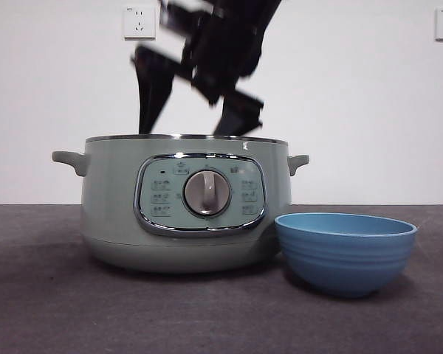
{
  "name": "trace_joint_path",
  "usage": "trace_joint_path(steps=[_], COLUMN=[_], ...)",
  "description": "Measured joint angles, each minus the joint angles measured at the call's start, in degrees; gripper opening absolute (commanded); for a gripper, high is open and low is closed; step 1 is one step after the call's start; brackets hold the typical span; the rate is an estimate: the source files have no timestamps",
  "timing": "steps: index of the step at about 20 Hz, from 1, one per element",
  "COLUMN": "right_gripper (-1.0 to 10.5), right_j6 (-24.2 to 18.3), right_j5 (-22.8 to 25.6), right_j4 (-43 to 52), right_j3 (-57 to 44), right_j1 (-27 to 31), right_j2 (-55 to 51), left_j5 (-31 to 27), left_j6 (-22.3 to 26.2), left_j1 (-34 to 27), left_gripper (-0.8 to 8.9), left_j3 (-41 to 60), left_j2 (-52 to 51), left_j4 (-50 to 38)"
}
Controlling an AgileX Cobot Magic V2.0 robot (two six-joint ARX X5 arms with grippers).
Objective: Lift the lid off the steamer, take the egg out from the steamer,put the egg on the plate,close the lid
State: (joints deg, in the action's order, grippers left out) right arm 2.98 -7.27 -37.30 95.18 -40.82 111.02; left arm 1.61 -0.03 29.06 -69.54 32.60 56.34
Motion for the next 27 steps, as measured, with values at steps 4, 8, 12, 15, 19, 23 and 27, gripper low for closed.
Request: trace_joint_path(steps=[4,8,12,15,19,23,27], right_gripper=[5.0,5.0,2.1,-0.2,-0.2,-0.2,-0.2], right_j6=[0.04,0.09,0.9,1.53,1.75,0.17,-3.96], right_j5=[0.24,1.22,1.51,1.42,1.42,1.49,8.87], right_j4=[0.72,1.05,1.14,1.22,1.01,-4.24,-17.42], right_j3=[0.0,0.0,0.15,0.15,0.15,0.09,0.24], right_j1=[-0.02,-0.04,-0.07,-0.07,-0.11,-0.48,-0.22], right_j2=[3.74,7.76,7.85,7.85,7.56,-6.97,-21.62], left_j5=[0.0,0.0,0.0,0.0,0.0,0.02,0.02], left_j6=[0.0,0.0,0.0,0.0,0.0,0.0,0.0], left_j1=[0.0,0.0,0.0,0.0,0.0,0.0,0.0], left_gripper=[-0.08,-0.08,-0.08,-0.08,-0.08,-0.08,-0.08], left_j3=[0.0,0.0,0.0,0.0,0.0,0.0,0.0], left_j2=[-0.02,-0.02,-0.02,-0.02,-0.02,-0.02,-0.02], left_j4=[0.0,0.0,0.0,0.02,0.02,0.02,0.02])
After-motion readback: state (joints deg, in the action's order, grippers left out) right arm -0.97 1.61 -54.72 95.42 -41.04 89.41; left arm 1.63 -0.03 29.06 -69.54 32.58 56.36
